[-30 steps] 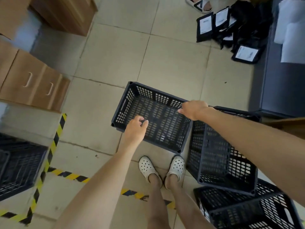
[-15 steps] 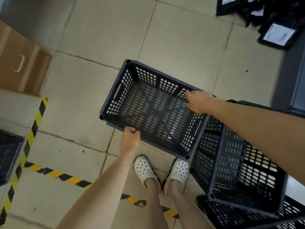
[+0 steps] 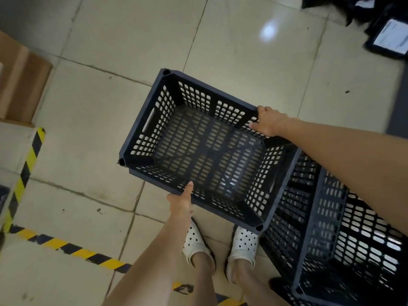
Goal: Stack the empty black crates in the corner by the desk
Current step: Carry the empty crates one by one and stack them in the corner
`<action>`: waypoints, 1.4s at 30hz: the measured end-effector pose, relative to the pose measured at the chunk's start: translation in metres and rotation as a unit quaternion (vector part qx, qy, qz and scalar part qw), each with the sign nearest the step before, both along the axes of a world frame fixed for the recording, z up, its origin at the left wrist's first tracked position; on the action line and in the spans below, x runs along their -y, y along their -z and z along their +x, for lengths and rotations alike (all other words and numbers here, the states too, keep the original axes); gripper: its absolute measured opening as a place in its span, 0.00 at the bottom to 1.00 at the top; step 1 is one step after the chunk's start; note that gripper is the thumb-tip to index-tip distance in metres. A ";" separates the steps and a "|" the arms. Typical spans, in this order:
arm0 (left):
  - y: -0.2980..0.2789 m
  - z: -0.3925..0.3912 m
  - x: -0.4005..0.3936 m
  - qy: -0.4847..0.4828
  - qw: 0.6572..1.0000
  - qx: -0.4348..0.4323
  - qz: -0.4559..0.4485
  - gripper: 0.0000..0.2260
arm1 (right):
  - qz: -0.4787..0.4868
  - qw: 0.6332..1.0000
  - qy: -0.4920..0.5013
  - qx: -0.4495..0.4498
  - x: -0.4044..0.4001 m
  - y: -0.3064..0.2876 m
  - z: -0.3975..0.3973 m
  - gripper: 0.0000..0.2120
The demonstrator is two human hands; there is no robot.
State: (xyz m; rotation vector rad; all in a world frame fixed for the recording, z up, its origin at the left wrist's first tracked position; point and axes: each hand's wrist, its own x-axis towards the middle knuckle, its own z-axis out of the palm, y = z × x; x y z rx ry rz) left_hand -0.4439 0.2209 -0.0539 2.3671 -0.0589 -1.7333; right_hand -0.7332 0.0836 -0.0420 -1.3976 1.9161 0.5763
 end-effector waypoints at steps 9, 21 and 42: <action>0.004 0.027 0.003 0.023 1.000 0.007 0.000 0.28 | 0.055 0.993 0.098 0.042 0.004 -0.002 -0.003 0.40; -0.083 0.087 0.054 0.250 0.962 0.075 -0.080 0.22 | 0.139 0.989 0.059 -0.009 -0.033 -0.092 0.021 0.41; -0.400 0.143 0.021 0.342 0.899 0.212 -0.170 0.30 | 0.091 0.989 0.062 0.099 -0.095 -0.383 0.063 0.27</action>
